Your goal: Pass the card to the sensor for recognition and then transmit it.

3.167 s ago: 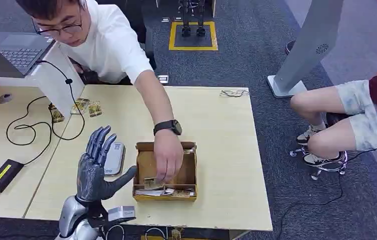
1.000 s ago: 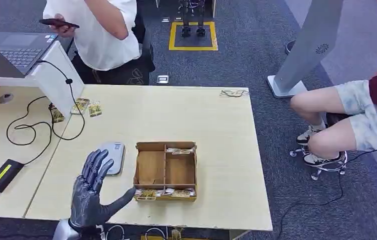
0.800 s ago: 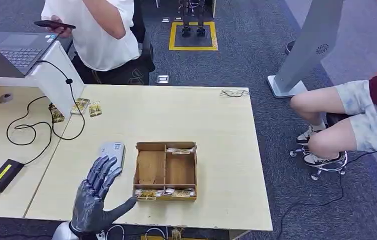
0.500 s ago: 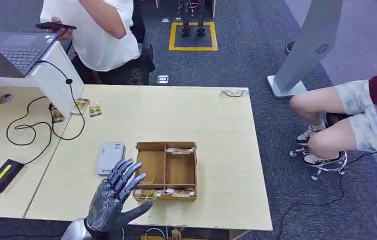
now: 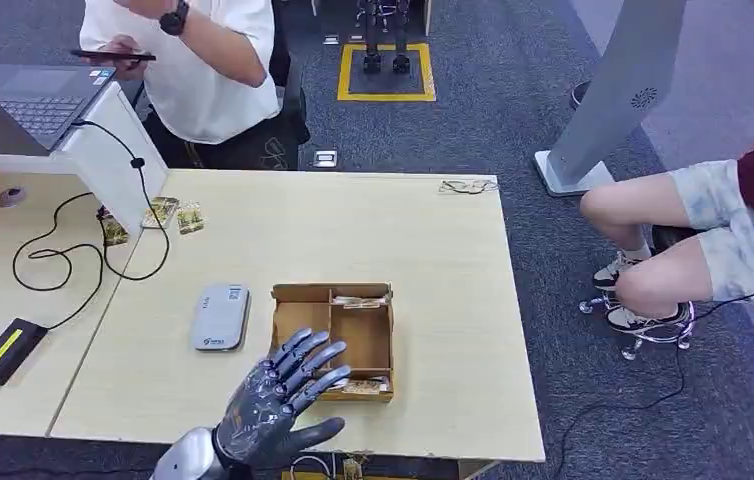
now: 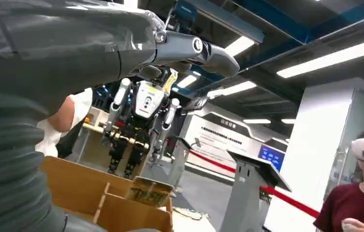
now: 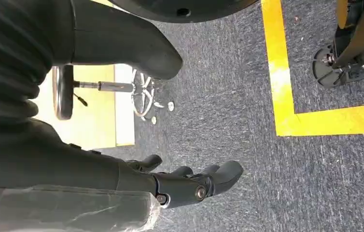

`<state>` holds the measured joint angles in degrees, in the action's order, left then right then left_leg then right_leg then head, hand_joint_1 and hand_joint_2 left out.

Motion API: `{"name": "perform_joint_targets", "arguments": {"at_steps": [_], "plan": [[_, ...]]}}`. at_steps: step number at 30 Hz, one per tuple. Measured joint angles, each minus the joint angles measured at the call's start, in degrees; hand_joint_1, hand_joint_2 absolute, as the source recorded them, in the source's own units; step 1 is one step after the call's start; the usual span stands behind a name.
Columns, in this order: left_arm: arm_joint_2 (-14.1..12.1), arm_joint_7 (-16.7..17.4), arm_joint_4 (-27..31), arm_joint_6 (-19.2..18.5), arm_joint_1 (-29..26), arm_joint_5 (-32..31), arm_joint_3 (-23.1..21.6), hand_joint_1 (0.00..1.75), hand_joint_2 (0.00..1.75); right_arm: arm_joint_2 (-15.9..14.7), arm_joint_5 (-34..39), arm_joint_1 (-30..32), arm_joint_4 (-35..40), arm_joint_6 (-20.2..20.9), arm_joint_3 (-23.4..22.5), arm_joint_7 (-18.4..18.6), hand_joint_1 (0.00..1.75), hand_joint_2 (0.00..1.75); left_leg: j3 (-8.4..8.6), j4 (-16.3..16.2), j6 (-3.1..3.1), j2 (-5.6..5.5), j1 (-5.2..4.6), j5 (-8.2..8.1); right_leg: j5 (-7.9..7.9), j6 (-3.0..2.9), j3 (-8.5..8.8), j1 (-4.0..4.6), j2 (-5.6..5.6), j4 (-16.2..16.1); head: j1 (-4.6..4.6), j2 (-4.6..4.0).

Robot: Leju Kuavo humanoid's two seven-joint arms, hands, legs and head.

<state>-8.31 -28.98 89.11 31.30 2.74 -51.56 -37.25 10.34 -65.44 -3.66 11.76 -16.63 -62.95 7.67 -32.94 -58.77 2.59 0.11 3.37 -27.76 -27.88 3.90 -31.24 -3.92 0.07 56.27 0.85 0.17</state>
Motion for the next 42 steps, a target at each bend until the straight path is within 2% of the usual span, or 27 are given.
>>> {"name": "perform_joint_targets", "arguments": {"at_steps": [10,13,16,19,24,26,38,42], "plan": [[0.3,2.6,-3.5,-0.8,2.6,-2.7,-3.8,0.0,1.75,0.0,-0.1,0.0,0.0,0.1,0.1,-0.1,0.0,1.75,-0.01,0.0,0.0,-0.01,0.0,0.0,0.0,0.0,0.01,0.0,-0.01,0.0,-0.02,0.0],[0.4,6.5,-4.9,-0.7,3.5,-6.0,-4.5,0.0,1.75,0.0,-0.1,0.0,0.0,0.1,0.1,0.1,0.0,1.75,-0.01,0.0,0.0,-0.01,0.0,0.0,0.0,0.0,0.0,0.0,-0.01,0.0,-0.02,0.0],[1.2,11.8,-6.6,0.3,3.9,-10.6,-4.8,0.0,1.75,0.0,-0.1,0.0,0.0,0.1,0.1,0.3,0.0,1.75,0.0,0.0,0.0,-0.01,0.0,0.0,0.0,0.0,0.01,0.0,-0.01,0.0,-0.02,0.0],[1.7,15.2,-8.2,1.1,4.7,-13.8,-5.0,0.0,1.75,0.0,-0.1,-0.1,0.0,0.1,0.1,0.6,0.0,1.75,-0.01,0.0,0.0,-0.01,0.0,0.0,0.0,0.0,0.01,0.0,-0.01,0.0,-0.02,0.0],[2.5,25.0,-10.3,2.7,5.9,-24.4,-5.1,0.0,1.75,0.0,-0.1,-0.1,0.0,0.1,0.1,0.7,0.0,1.75,-0.01,0.0,0.0,-0.01,0.0,0.0,0.0,0.0,0.01,0.0,-0.01,0.0,0.0,0.0],[2.8,27.6,-11.0,3.0,6.4,-26.7,-5.1,0.0,1.75,0.0,0.0,-0.1,0.0,0.1,0.1,0.8,0.0,1.75,-0.01,0.0,0.0,-0.01,0.0,0.0,0.0,0.0,0.01,0.0,-0.01,0.0,-0.04,0.0],[4.7,32.9,-11.9,7.2,6.3,-27.1,-4.6,0.0,1.75,0.0,0.7,-0.1,0.0,-0.2,0.0,1.5,0.0,1.75,-0.03,0.0,0.0,-0.02,0.0,0.0,0.0,0.0,0.02,0.0,-0.02,0.0,0.0,0.0],[5.2,33.0,-11.9,7.4,6.1,-27.1,-4.1,0.0,1.75,0.0,1.0,-0.1,0.0,-0.2,-0.1,1.5,0.0,1.75,-0.03,0.0,0.0,-0.02,0.0,0.0,0.0,0.0,0.01,0.0,-0.02,0.0,0.0,0.0]]}}
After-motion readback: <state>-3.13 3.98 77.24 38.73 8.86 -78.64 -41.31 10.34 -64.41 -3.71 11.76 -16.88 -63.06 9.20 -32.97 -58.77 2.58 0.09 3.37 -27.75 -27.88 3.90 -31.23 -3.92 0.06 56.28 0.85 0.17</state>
